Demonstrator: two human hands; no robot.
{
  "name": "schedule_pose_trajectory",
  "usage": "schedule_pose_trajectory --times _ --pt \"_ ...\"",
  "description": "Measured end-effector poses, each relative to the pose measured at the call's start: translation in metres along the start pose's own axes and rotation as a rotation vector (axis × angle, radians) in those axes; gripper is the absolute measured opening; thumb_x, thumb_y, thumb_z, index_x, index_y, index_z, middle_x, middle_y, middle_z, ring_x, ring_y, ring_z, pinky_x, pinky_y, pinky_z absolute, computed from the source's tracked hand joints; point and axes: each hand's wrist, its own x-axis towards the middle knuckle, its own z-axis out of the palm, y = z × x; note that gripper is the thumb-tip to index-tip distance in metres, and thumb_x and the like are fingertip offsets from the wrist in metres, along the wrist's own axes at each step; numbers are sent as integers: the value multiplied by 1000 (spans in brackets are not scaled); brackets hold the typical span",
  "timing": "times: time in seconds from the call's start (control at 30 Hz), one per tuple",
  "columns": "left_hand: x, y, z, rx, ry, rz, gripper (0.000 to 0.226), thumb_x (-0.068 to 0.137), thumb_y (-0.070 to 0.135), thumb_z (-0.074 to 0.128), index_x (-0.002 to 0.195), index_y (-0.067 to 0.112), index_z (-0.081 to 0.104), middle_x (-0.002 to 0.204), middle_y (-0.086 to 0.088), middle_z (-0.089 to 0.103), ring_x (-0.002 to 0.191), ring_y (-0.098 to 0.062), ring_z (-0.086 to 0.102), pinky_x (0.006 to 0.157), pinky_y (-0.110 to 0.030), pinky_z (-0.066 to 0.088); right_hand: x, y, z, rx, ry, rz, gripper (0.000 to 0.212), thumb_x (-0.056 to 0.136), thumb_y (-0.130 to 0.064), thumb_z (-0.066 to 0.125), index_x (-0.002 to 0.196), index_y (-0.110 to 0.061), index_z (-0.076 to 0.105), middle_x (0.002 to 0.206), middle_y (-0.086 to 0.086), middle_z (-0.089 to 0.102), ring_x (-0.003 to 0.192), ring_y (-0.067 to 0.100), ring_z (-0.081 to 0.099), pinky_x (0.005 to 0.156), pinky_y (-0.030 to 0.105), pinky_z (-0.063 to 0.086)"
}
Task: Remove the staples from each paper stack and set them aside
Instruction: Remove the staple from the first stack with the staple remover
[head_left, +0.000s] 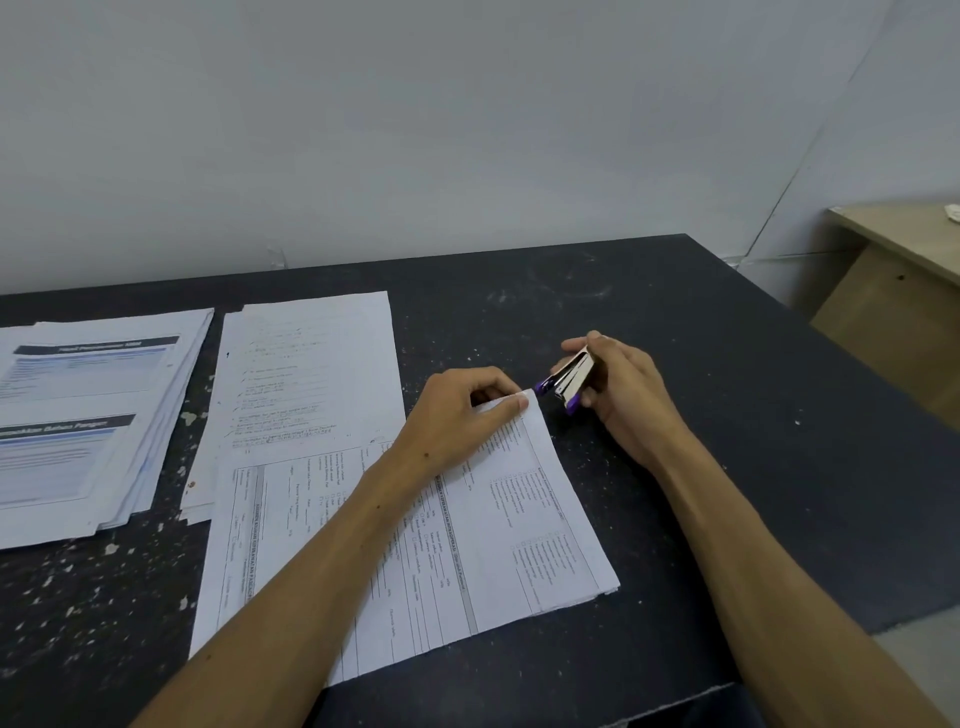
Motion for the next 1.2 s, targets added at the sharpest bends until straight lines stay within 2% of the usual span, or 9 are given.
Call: schedule_pose_trajectory --times 0.1,0.17,0.33,0.47,0.7,0.8,0.9,1.07,1.2 --pt "-1 -1 0 8 6 7 16 94 33 74 106 24 79 97 14 73 88 -3 70 73 -12 52 -3 3 2 -90 24 -57 40 111 -36 43 107 -7 70 91 17 76 74 24 61 60 26 47" --pt "-1 -2 -1 -1 19 8 16 93 33 75 106 23 79 98 13 74 87 -4 71 74 -13 53 -4 4 5 -94 83 -93 41 110 -38 44 105 -5 68 89 19 75 70 22 64 60 26 51" --pt "-1 -3 -1 7 31 9 18 92 33 77 106 22 78 100 10 76 88 -4 71 73 -13 54 -5 9 14 -288 215 -195 45 108 -45 46 97 -4 64 76 6 77 57 16 69 64 27 56" --pt "1 -3 0 14 42 0 18 91 34 78 105 23 77 99 12 74 87 -3 71 69 -8 50 -5 10 21 -387 252 -225 47 107 -46 48 91 -5 63 69 7 75 54 16 70 63 25 58" --pt "0 -2 0 -17 56 -1 19 90 32 79 104 21 72 98 8 74 87 -7 72 71 -11 53 6 9 30 -444 265 -243 52 109 -43 44 80 -5 63 56 9 66 45 14 63 58 26 56" --pt "0 -3 -1 -34 63 -2 19 90 32 80 102 22 71 95 10 74 84 -4 71 69 -10 53 10 8 39 -473 299 -234 49 109 -39 46 70 -10 58 52 0 58 40 3 56 51 14 47" --pt "0 -4 0 -39 75 3 19 90 32 80 102 21 70 91 15 73 84 3 69 70 -11 55 10 10 44 -457 320 -244 47 109 -36 46 70 -12 58 57 -1 56 43 -1 54 48 10 42" --pt "1 -3 -1 -28 71 7 18 92 31 77 105 20 70 92 11 74 83 -4 70 69 -11 54 6 11 47 -481 333 -243 48 110 -38 42 68 -17 53 61 -2 55 53 4 53 53 12 41" --pt "-1 -3 -2 -33 70 5 17 92 30 77 105 20 70 90 13 72 82 -5 70 68 -9 53 7 14 50 -478 347 -196 49 110 -43 39 72 -17 56 70 1 60 74 18 61 66 30 47"
